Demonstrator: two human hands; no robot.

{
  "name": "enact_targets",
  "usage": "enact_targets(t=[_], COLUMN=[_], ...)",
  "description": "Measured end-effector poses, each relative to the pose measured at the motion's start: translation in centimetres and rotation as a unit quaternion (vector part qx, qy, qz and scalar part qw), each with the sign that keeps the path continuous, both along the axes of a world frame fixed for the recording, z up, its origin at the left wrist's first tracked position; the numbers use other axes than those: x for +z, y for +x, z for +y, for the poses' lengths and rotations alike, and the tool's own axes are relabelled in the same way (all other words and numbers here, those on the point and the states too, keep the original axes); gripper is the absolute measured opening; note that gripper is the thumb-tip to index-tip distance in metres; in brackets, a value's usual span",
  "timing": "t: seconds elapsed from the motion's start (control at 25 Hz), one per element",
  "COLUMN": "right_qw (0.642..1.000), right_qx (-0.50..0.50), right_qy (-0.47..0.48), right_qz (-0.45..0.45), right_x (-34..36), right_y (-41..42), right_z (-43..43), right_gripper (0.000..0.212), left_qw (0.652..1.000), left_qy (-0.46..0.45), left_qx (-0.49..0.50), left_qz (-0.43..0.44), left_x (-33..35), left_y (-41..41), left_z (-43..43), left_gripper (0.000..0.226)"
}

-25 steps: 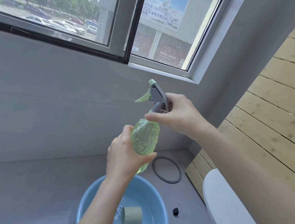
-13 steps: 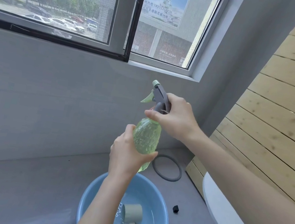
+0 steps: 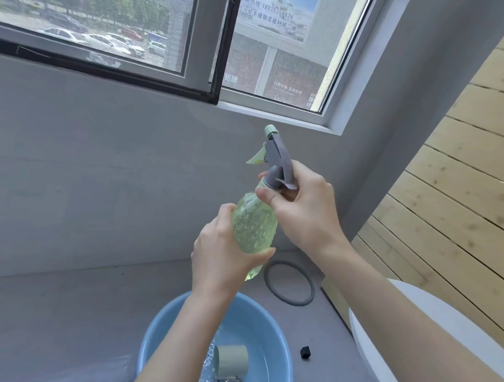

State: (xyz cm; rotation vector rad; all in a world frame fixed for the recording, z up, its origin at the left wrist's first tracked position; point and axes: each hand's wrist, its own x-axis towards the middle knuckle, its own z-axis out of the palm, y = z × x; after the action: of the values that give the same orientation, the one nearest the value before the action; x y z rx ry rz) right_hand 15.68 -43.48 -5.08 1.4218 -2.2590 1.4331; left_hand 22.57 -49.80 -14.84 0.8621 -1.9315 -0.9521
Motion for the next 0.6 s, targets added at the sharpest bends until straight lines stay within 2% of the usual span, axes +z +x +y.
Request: enact_targets(t=[0.24, 0.52, 0.6], right_qw=[0.999, 0.993, 0.989], right_qx=[-0.030, -0.111, -0.140], right_qy=[-0.008, -0.022, -0.022], right_qz=[-0.039, -0.039, -0.034], right_x=[1.1, 4.2, 4.9], right_y=[-0.3, -1.5, -1.6], right_z=[1.8, 9.0, 12.0], right_gripper=[0.013, 0.016, 0.015], left_qw=[0.999, 0.980, 0.967], left_qy=[-0.021, -0.021, -0.023], left_qx=[-0.030, -0.197, -0.252], left_qz=[-0.005, 0.026, 0.022], left_x=[0.6, 2.7, 3.1], left_y=[-0.7, -1.0, -1.1], left_z=[1.4, 5.1, 6.9], left_gripper=[0.085, 0.094, 0.089])
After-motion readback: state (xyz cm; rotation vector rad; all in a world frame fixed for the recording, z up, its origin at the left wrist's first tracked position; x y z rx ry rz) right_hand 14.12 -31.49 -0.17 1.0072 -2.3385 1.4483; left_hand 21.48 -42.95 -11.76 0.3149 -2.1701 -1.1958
